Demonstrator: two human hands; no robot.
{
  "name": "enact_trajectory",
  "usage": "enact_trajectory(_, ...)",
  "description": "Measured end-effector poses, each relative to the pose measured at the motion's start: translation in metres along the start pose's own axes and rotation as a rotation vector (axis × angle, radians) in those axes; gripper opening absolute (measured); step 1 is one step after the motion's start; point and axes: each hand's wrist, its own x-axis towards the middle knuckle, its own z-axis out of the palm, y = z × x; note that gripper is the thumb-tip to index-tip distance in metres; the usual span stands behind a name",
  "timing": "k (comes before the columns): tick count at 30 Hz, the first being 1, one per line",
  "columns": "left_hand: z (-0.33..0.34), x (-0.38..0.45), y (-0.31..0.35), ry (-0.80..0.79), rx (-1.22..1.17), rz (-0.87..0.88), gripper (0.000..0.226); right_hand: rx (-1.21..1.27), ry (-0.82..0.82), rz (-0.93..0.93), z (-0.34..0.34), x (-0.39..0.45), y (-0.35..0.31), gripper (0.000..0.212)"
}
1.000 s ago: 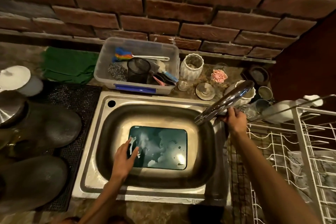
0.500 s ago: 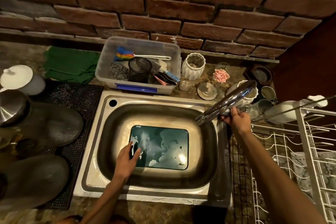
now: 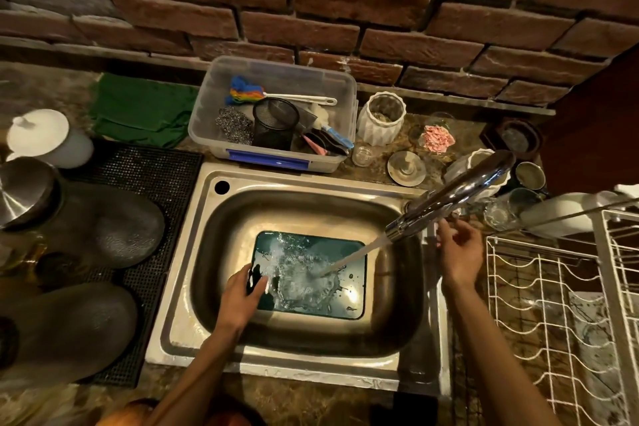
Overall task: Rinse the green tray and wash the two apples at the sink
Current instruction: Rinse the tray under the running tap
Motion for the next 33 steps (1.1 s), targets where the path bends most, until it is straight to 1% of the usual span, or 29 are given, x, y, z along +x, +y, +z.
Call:
enact_trajectory(1,-0.001,0.002,-0.002,-0.001,-0.012,-0.013,0.056,0.003,-0.011,-0.011,0.005,-0.013,0.004,0.024)
enact_trajectory(2,-0.001,0.005,-0.004,-0.005,-0.017,-0.031,0.056,-0.012,-0.029,-0.030,0.011,-0.025,0.010,0.020)
enact_trajectory(4,-0.002,0.013,-0.007,-0.011,-0.004,-0.076,0.057,-0.075,-0.079,-0.033,0.022,-0.040,0.028,0.018)
enact_trajectory(7,-0.001,0.028,-0.012,-0.023,-0.018,-0.138,0.051,-0.124,-0.261,0.119,0.040,-0.045,0.059,0.022)
enact_trajectory(9,0.000,0.036,-0.013,-0.042,-0.016,-0.169,0.044,-0.197,-0.388,0.184,0.051,-0.041,0.076,0.023)
enact_trajectory(11,-0.001,0.046,-0.014,-0.043,-0.023,-0.188,0.041,-0.246,-0.442,0.224,0.063,-0.036,0.091,0.027)
enact_trajectory(14,-0.002,0.058,-0.014,-0.054,-0.070,-0.218,0.039,-0.277,-0.456,0.287,0.078,-0.028,0.109,0.029)
enact_trajectory(18,-0.002,0.076,-0.017,-0.134,-0.101,-0.285,0.034,-0.244,-0.465,0.354,0.090,-0.017,0.121,0.030)
enact_trajectory(20,-0.001,0.078,-0.016,-0.126,-0.140,-0.325,0.025,-0.215,-0.490,0.386,0.092,-0.013,0.123,0.023)
enact_trajectory(21,0.000,0.076,-0.015,-0.107,-0.164,-0.338,0.017,-0.229,-0.505,0.397,0.092,-0.011,0.123,0.021)
enact_trajectory(22,0.001,0.074,-0.012,-0.087,-0.210,-0.344,0.015,-0.258,-0.515,0.402,0.092,-0.010,0.123,0.020)
enact_trajectory(25,0.003,0.066,-0.006,-0.067,-0.228,-0.316,0.018,-0.337,-0.506,0.355,0.090,-0.009,0.119,0.024)
enact_trajectory(28,-0.004,0.060,-0.001,-0.113,-0.189,-0.267,0.030,-0.286,-0.508,0.338,0.083,-0.009,0.112,0.020)
enact_trajectory(31,-0.008,0.054,0.004,-0.095,-0.155,-0.228,0.020,-0.336,-0.520,0.308,0.071,-0.012,0.100,0.024)
enact_trajectory(33,-0.005,0.047,0.008,-0.088,-0.172,-0.211,0.023,-0.347,-0.505,0.256,0.061,-0.014,0.092,0.026)
